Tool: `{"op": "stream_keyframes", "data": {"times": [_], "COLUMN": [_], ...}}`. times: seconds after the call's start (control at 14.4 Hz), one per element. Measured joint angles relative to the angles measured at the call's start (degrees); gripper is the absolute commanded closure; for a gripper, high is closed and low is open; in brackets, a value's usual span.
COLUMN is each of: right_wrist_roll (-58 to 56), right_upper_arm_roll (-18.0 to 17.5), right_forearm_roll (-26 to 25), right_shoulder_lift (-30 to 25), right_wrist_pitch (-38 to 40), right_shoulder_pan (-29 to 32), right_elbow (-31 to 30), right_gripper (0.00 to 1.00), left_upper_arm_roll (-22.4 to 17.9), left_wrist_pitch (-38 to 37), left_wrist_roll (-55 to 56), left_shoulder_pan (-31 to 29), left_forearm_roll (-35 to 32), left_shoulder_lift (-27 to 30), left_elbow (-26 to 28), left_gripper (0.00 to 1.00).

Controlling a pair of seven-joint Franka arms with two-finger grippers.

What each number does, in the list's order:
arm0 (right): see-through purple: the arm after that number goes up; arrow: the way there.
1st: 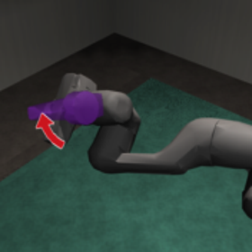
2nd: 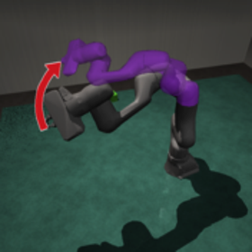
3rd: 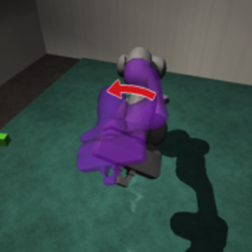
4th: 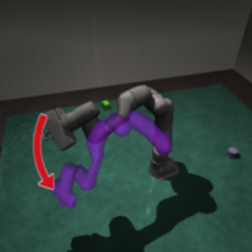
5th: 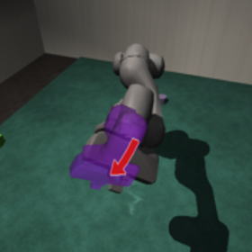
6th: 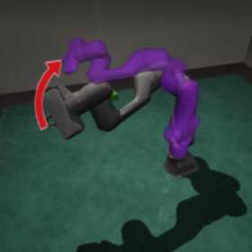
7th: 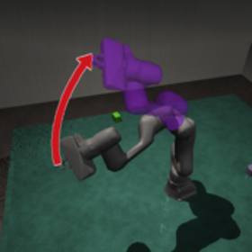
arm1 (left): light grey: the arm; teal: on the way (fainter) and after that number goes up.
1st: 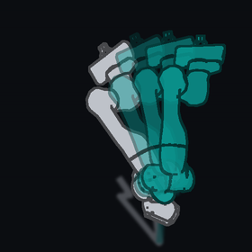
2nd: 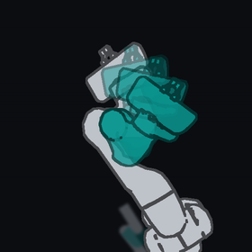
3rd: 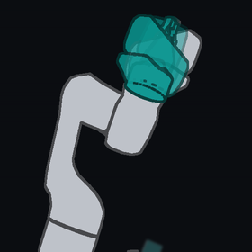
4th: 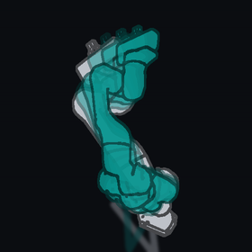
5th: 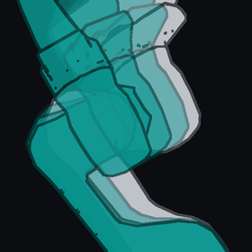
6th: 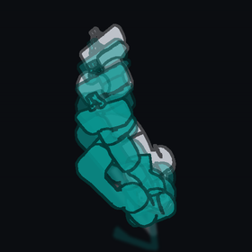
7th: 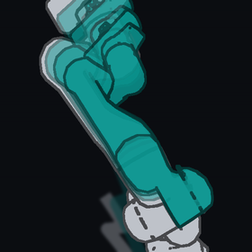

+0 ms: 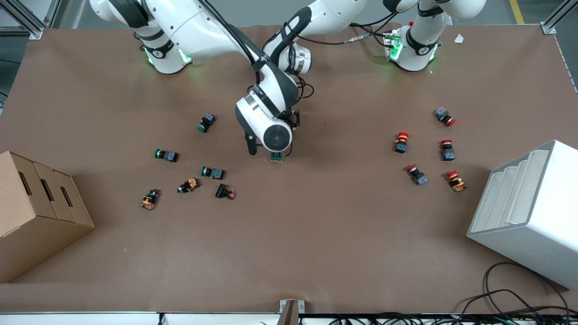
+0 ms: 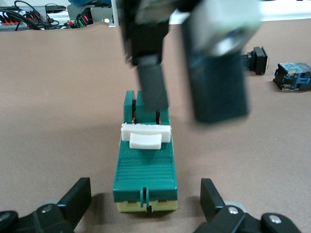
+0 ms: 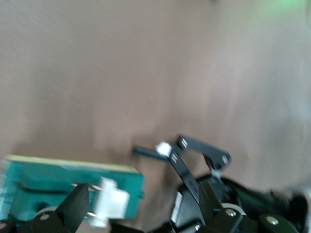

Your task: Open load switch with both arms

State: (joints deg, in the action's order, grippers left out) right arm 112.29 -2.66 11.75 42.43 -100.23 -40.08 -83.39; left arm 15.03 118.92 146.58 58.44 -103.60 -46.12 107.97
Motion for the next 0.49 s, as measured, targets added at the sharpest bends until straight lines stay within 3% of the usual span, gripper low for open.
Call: {"op": "stream_keyframes", "data": {"times": [0.28, 0.49], "right_wrist_roll": [-20.74, -39.17], "right_upper_arm_roll": [0.53, 0.82], "right_forearm_roll": [-5.69, -6.77], "right_shoulder_lift": [-4.46, -9.96], "right_wrist_pitch": [2.61, 4.64], "right_shoulder_pan": [7.59, 14.96], "right_elbow": [0.99, 0.77], "right_gripper": [0.0, 0.0], "left_upper_arm_roll": [0.0, 0.0], "left_wrist_pitch": [-0.01, -0.01], "left_wrist_roll": [0.0, 0.0], "left_shoulder_pan": [0.01, 0.02], "left_forearm_roll": [0.0, 0.01], "left_shoulder_lift": [-0.01, 0.0], "left_elbow": [-0.02, -0.05], "left_gripper": [0.01, 0.01]}}
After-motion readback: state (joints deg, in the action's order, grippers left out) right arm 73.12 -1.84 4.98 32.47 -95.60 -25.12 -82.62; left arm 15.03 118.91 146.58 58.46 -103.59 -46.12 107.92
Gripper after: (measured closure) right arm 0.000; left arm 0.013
